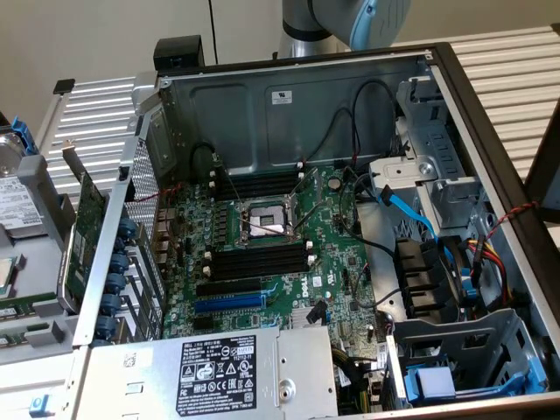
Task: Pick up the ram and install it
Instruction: 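Pick up the ram and move it above insertion slot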
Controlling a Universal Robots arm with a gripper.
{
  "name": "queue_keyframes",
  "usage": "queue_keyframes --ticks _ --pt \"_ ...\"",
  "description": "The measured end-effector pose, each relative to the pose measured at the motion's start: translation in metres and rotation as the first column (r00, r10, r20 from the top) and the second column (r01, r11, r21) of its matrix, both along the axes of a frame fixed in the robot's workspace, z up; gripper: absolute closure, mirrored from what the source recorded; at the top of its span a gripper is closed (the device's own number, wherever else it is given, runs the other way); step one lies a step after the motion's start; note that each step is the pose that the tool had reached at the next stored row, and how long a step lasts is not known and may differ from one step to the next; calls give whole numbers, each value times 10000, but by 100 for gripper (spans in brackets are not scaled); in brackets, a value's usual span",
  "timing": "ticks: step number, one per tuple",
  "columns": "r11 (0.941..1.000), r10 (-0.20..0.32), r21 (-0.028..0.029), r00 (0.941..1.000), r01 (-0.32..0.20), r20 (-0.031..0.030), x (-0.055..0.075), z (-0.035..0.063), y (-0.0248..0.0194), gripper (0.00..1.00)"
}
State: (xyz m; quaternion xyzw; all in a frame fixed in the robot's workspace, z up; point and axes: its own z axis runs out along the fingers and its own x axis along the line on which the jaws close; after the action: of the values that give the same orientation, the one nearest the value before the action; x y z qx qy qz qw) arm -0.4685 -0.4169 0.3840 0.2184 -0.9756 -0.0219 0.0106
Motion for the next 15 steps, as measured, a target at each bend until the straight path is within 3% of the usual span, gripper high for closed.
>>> queue_keyframes --ticks 4,8,12,15 --pt "9974 720 -1 9974 -720 1 0 0 0 89" --pt "9894 1451 0 9894 -1451 2 0 -1 0 89" --pt "9765 2157 0 9765 -2157 2 0 -1 0 89" --pt "9631 2692 0 9631 -2692 1 0 0 0 89"
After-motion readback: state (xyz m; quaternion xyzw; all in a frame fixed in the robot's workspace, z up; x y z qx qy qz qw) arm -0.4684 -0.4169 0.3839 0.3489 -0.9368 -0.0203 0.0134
